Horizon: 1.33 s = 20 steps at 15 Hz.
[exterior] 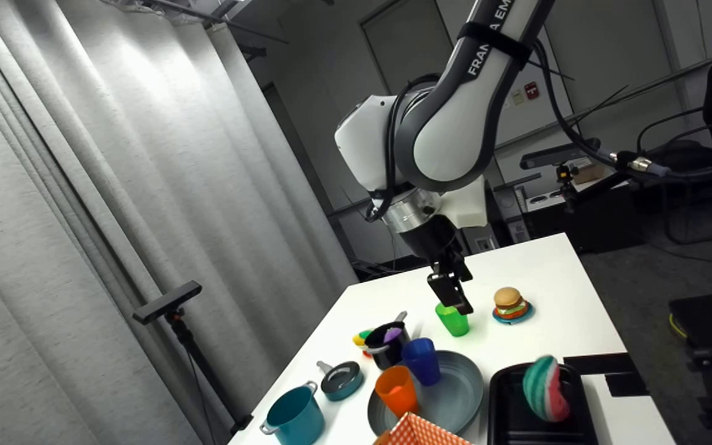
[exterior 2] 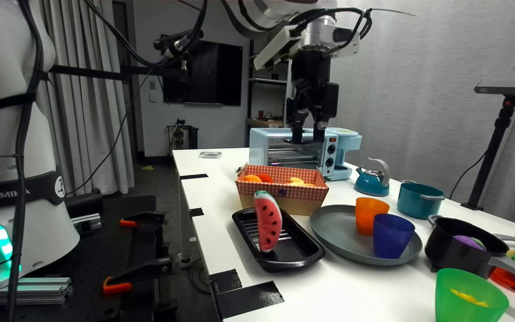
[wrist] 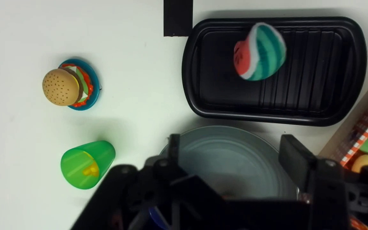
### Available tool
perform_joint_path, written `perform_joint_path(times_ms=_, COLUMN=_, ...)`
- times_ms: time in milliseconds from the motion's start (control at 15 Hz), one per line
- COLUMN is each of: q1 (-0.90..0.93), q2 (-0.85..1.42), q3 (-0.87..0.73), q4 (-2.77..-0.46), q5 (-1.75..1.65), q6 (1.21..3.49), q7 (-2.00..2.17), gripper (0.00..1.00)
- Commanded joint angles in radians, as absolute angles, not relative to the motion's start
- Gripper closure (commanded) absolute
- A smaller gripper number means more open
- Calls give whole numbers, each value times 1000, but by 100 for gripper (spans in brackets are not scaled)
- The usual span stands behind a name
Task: Put the pear plush toy on the oven tray
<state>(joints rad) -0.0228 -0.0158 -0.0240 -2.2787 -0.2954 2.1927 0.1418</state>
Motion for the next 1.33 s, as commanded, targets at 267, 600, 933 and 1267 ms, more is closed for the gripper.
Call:
perform_joint_path(times_ms=267, q1=-20, q2=13, q3=-20, q4=-2264, q5=-346, q6=2178, q7=174, gripper=0)
perform_joint_path(times_ms=600, q1=-8, q2=44, q3=-11, q4=-2251, q5=-347, q6=2176, q7=164, gripper=0)
perform_joint_path(times_ms=933, q1=28, q2=89, q3=23, q4=-2216, q5=-340, q6=2169, q7=141, gripper=0)
perform_joint_path(times_ms=1267, q1=73, q2=155, q3=56, q4=-2167, q5=-350, q6=2142, q7=111, gripper=0)
